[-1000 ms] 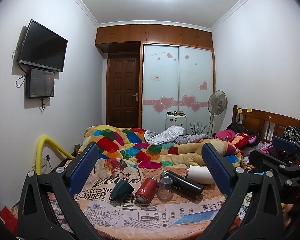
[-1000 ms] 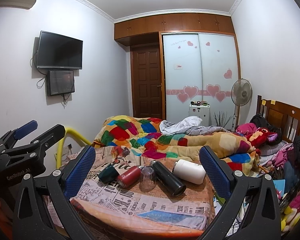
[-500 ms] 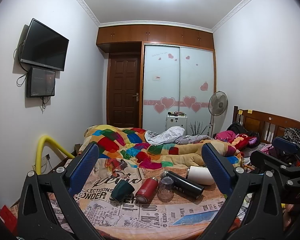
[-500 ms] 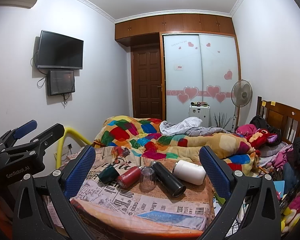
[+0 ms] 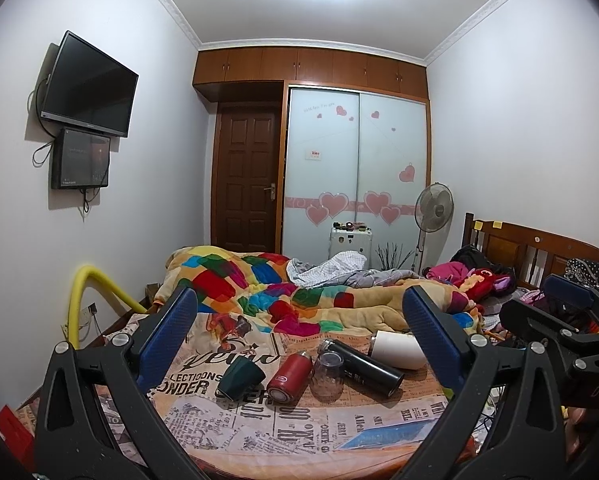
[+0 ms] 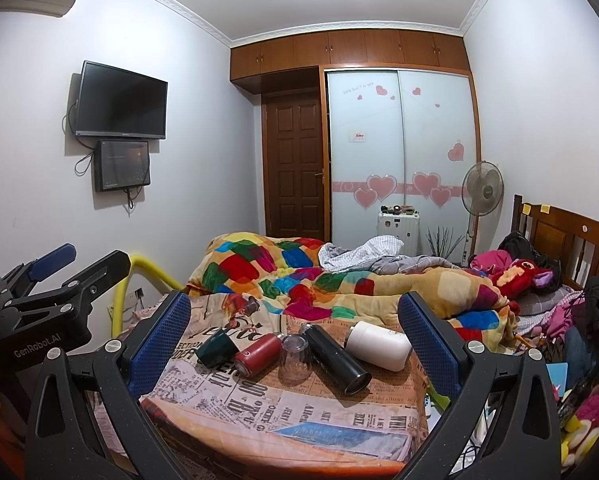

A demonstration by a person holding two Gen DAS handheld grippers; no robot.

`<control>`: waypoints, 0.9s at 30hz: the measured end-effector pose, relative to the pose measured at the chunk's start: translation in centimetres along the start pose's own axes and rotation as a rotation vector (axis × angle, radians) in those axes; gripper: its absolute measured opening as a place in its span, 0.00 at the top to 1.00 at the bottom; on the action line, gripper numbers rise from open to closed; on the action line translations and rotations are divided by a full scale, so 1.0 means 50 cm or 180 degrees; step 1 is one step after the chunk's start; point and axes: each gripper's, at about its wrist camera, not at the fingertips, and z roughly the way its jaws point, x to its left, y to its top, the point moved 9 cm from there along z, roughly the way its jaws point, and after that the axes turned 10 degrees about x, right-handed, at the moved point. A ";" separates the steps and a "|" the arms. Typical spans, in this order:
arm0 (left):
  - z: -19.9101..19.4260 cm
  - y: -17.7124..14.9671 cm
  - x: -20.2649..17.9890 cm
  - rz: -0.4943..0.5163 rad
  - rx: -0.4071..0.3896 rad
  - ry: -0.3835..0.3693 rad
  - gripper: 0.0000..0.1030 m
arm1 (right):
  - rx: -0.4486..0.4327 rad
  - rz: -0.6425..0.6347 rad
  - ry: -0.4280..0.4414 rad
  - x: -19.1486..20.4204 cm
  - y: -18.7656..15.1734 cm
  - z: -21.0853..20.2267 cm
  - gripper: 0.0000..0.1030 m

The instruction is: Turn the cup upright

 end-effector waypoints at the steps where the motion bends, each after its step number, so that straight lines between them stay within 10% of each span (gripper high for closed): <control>1: 0.000 -0.001 0.001 -0.0005 0.0004 -0.0002 0.00 | 0.0003 0.0000 -0.0001 0.000 -0.001 0.001 0.00; 16: 0.100 -0.038 0.061 -0.0108 0.0327 0.0050 0.00 | 0.0188 0.0035 -0.0043 -0.018 -0.003 0.054 0.00; 27: 0.422 -0.249 0.216 -0.0122 0.1756 0.0090 0.00 | 0.0571 0.0123 -0.0152 -0.056 -0.060 0.160 0.00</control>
